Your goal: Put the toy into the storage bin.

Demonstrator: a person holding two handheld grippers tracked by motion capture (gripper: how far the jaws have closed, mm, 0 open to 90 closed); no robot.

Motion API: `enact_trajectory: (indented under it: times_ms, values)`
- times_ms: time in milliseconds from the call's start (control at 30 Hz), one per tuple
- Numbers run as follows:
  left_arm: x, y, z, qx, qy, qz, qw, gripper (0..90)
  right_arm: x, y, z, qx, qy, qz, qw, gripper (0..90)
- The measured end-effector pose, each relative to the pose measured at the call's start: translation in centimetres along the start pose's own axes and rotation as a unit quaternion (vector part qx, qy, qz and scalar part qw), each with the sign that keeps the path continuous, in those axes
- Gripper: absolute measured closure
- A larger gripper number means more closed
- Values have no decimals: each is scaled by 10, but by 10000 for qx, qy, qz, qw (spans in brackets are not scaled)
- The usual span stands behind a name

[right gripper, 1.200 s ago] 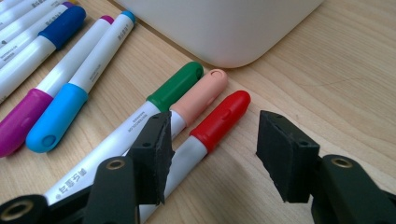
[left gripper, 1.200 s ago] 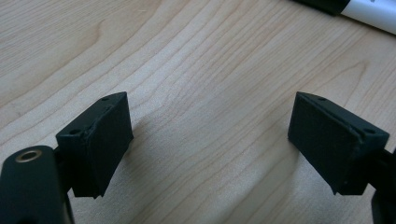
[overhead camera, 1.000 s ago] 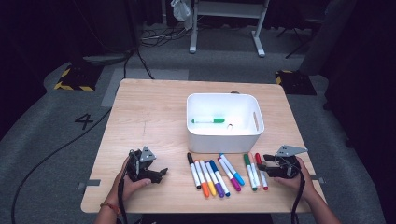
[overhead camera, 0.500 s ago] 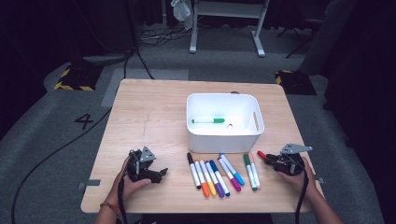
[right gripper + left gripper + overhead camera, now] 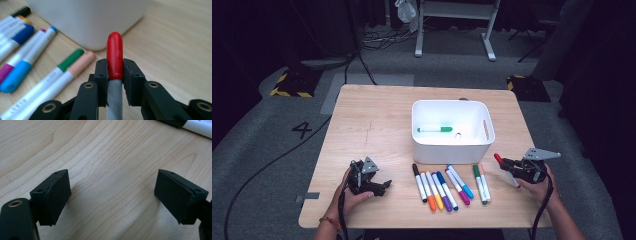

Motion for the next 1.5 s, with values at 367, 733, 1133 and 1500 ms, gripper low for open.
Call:
enact_trajectory:
  times_ms: [367, 733, 1133, 1500]
  values:
    - [0, 0, 0, -13, 2, 0, 10000, 138, 33, -1, 69, 657, 589, 20, 9961, 750]
    - [-1, 0, 0, -11, 1, -31, 10000, 137, 40, -12, 150, 1242, 832, 324, 9882, 750]
    - [-1, 0, 0, -10, 0, -31, 10000, 136, 10, -42, 194, 1730, 650, 613, 9809, 750]
    - [-1, 0, 0, -16, 3, -36, 10000, 137, -34, -68, 193, 2130, 74, 885, 9730, 750]
Point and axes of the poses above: each handheld gripper's, and its own axes: x roughly backward along the jaws, z roughly out of its top, y roughly to its right, the point moved 7 cm from there along -x, roughly forward along the jaws, and after that the axes turned 3 degrees about -y, right-handed, at the moved point
